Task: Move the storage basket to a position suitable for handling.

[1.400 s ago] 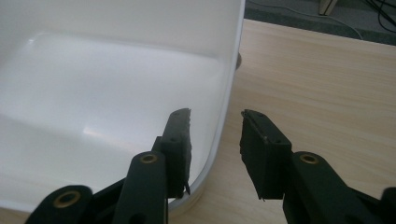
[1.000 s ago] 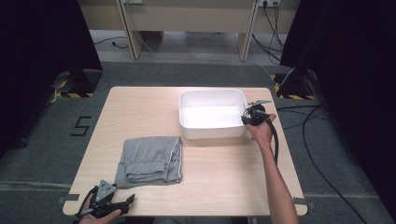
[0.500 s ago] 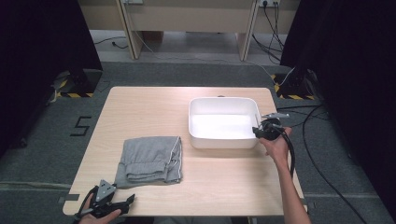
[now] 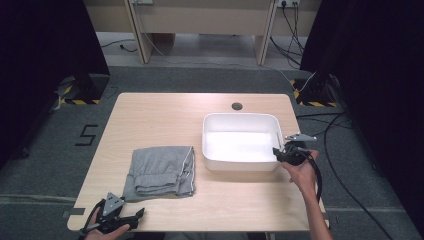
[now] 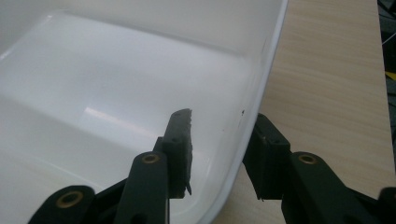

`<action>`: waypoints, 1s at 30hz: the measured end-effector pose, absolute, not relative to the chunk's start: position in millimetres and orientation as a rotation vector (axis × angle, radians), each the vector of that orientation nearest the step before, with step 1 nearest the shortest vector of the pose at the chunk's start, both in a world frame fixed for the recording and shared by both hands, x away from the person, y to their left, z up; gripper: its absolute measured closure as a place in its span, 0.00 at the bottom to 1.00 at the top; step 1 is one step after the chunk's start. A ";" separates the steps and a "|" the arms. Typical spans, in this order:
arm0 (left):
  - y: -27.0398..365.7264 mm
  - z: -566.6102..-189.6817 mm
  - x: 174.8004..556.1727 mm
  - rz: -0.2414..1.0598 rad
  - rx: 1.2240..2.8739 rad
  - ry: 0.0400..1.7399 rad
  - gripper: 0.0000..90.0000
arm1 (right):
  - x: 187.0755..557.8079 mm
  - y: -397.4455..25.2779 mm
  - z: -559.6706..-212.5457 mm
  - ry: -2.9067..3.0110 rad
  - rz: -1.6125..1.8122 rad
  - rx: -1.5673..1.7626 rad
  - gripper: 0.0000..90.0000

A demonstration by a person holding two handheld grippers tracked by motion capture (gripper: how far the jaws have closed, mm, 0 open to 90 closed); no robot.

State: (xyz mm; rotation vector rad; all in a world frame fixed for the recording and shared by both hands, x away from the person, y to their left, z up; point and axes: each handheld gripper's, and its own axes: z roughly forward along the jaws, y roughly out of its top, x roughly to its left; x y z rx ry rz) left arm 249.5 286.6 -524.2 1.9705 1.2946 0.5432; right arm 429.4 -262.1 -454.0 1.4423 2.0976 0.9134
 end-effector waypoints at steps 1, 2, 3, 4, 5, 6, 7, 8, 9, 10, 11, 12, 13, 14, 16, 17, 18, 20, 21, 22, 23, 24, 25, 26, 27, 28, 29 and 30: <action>286.8 -524.2 249.4 0.544 1.972 1.293 0.17 | 426.3 -262.4 -453.7 2.100 0.913 1.448 0.71; 286.9 -524.3 249.4 0.545 1.972 1.292 0.17 | 423.5 -262.9 -453.9 2.095 0.920 1.452 0.71; 286.9 -524.3 249.4 0.544 1.971 1.293 0.17 | 420.4 -263.1 -454.1 2.096 0.924 1.450 0.70; 286.8 -524.2 249.5 0.543 1.973 1.293 0.17 | 418.8 -263.4 -454.0 2.100 0.927 1.450 0.70; 286.7 -524.2 249.5 0.543 1.970 1.294 0.17 | 416.5 -264.1 -454.1 2.101 0.928 1.445 0.70; 286.9 -524.2 249.4 0.544 1.972 1.293 0.17 | 414.3 -263.9 -454.2 2.097 0.931 1.452 0.70; 286.9 -524.3 249.3 0.544 1.971 1.293 0.17 | 413.2 -264.0 -454.5 2.094 0.933 1.446 0.69; 286.9 -524.3 249.3 0.544 1.972 1.292 0.17 | 411.2 -264.1 -454.3 2.099 0.932 1.446 0.69; 287.0 -524.2 249.3 0.544 1.972 1.292 0.17 | 408.5 -263.5 -454.2 2.097 0.932 1.453 0.68; 287.0 -524.2 249.3 0.543 1.973 1.291 0.17 | 407.5 -264.1 -454.4 2.099 0.930 1.439 0.68; 287.0 -524.2 249.3 0.543 1.972 1.291 0.17 | 405.5 -264.0 -454.7 2.095 0.932 1.442 0.67; 287.0 -524.2 249.3 0.543 1.972 1.292 0.17 | 403.6 -264.0 -454.7 2.096 0.936 1.445 0.66; 287.0 -524.3 249.3 0.543 1.972 1.292 0.17 | 402.7 -264.2 -454.6 2.097 0.934 1.440 0.66; 286.9 -524.3 249.2 0.544 1.971 1.292 0.17 | 401.9 -264.1 -454.7 2.100 0.932 1.431 0.66; 286.9 -524.2 249.3 0.544 1.972 1.293 0.17 | 399.8 -263.4 -453.9 2.103 0.916 1.435 0.66; 286.9 -524.2 249.3 0.543 1.972 1.293 0.17 | 399.7 -263.5 -453.9 2.105 0.915 1.433 0.66; 286.9 -524.2 249.3 0.543 1.972 1.293 0.17 | 399.1 -263.4 -453.8 2.105 0.915 1.437 0.66; 286.9 -524.2 249.3 0.544 1.972 1.293 0.17 | 398.7 -263.8 -453.8 2.107 0.914 1.433 0.66; 286.9 -524.3 249.3 0.543 1.971 1.292 0.17 | 398.5 -264.1 -453.9 2.109 0.913 1.424 0.66; 287.0 -524.2 249.3 0.543 1.972 1.291 0.17 | 398.1 -264.0 -453.8 2.110 0.911 1.422 0.66; 287.0 -524.3 249.2 0.543 1.972 1.291 0.17 | 397.9 -264.1 -453.8 2.111 0.912 1.421 0.66; 287.1 -524.3 249.2 0.543 1.972 1.291 0.17 | 397.7 -264.3 -453.9 2.109 0.916 1.424 0.66; 287.1 -524.3 249.2 0.544 1.971 1.291 0.17 | 397.8 -264.7 -453.9 2.111 0.920 1.424 0.66; 287.1 -524.3 249.1 0.544 1.971 1.291 0.17 | 397.7 -265.3 -453.7 2.108 0.926 1.428 0.65; 287.0 -524.3 249.1 0.544 1.970 1.292 0.17 | 397.3 -265.6 -453.4 2.095 0.936 1.438 0.62; 287.0 -524.4 249.1 0.544 1.971 1.291 0.17 | 396.9 -266.4 -452.5 2.079 0.950 1.445 0.57; 287.0 -524.4 249.1 0.544 1.970 1.292 0.17 | 396.4 -267.5 -450.4 2.062 0.964 1.447 0.55; 287.0 -524.3 249.1 0.544 1.971 1.291 0.17 | 395.4 -268.5 -447.4 2.042 0.982 1.440 0.54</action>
